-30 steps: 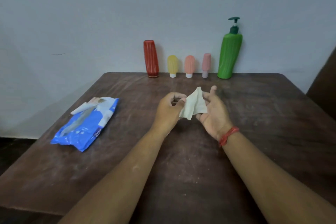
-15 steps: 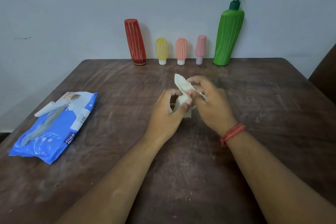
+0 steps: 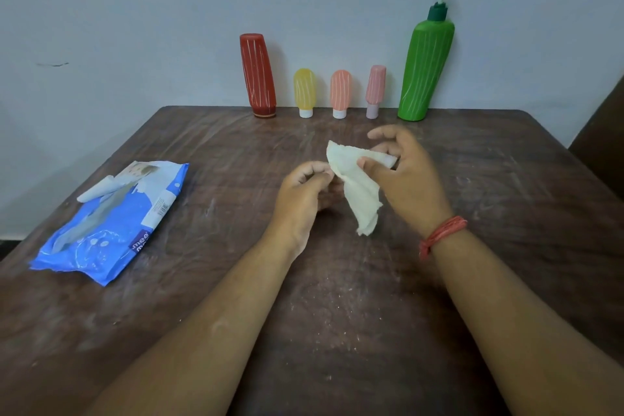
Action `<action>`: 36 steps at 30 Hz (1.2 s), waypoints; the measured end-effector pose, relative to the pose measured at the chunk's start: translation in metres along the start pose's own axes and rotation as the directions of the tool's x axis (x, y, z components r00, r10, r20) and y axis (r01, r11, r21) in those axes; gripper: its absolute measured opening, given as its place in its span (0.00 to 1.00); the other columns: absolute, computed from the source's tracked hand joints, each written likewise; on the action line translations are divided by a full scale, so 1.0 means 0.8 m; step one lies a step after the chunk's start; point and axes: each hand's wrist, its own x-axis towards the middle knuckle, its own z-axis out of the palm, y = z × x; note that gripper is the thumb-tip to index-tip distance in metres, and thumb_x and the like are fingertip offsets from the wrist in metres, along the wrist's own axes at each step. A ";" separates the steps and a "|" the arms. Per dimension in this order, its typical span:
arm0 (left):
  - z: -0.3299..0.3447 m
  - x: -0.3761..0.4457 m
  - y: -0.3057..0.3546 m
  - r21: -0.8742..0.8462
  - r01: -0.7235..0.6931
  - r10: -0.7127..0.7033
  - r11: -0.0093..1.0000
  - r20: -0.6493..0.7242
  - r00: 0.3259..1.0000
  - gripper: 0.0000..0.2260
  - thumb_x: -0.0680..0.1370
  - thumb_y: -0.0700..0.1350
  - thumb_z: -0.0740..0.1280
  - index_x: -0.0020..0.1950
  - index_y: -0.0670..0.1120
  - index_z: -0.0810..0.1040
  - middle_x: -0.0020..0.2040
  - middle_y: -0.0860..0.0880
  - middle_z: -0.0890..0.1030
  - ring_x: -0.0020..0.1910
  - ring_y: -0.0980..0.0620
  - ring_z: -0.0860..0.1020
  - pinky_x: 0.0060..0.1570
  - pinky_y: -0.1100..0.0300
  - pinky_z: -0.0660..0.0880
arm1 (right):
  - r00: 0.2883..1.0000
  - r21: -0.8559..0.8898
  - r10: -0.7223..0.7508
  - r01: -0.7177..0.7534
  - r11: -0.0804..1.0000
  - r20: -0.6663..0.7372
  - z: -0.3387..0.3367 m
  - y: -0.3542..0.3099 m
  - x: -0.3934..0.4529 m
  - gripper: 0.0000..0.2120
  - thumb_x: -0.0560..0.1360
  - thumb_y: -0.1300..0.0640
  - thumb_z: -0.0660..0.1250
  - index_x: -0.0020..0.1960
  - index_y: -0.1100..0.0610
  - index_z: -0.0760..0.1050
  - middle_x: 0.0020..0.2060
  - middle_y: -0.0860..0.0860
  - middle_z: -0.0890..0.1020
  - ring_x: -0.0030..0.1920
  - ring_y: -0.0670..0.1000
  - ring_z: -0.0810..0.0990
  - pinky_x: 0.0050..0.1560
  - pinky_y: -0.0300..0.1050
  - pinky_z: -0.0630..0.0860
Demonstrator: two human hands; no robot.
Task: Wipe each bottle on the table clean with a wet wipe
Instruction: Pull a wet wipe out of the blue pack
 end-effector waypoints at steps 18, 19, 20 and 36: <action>0.000 0.005 -0.005 -0.039 0.043 -0.042 0.998 0.026 0.999 0.07 0.82 0.45 0.68 0.50 0.49 0.87 0.52 0.46 0.87 0.53 0.46 0.84 0.60 0.39 0.79 | 0.918 0.735 0.396 -0.286 0.615 0.026 0.001 0.013 0.004 0.23 0.76 0.64 0.69 0.69 0.58 0.68 0.58 0.58 0.79 0.56 0.54 0.82 0.54 0.51 0.81; -0.001 0.006 -0.003 -0.041 0.029 -0.029 0.999 0.002 1.000 0.07 0.82 0.45 0.68 0.50 0.49 0.86 0.52 0.46 0.87 0.52 0.46 0.84 0.58 0.41 0.80 | 0.909 0.722 0.410 -0.330 0.609 0.069 0.004 0.014 0.001 0.25 0.76 0.64 0.70 0.71 0.57 0.67 0.59 0.59 0.79 0.56 0.55 0.82 0.54 0.51 0.81; -0.002 0.007 -0.003 -0.025 0.011 -0.012 1.000 -0.019 1.000 0.07 0.82 0.45 0.68 0.50 0.50 0.86 0.51 0.46 0.87 0.51 0.46 0.84 0.56 0.42 0.79 | 0.905 0.700 0.412 -0.361 0.616 0.104 0.006 0.014 -0.001 0.27 0.75 0.66 0.70 0.71 0.56 0.66 0.58 0.59 0.79 0.56 0.55 0.83 0.54 0.50 0.81; -0.012 0.012 0.000 0.342 -0.267 0.296 0.901 -0.035 0.954 0.16 0.79 0.39 0.71 0.61 0.56 0.80 0.57 0.57 0.81 0.55 0.60 0.81 0.52 0.59 0.81 | 0.985 0.265 0.174 -0.163 0.950 -0.019 0.013 0.022 -0.002 0.24 0.73 0.74 0.66 0.61 0.51 0.77 0.60 0.49 0.80 0.60 0.45 0.79 0.61 0.45 0.78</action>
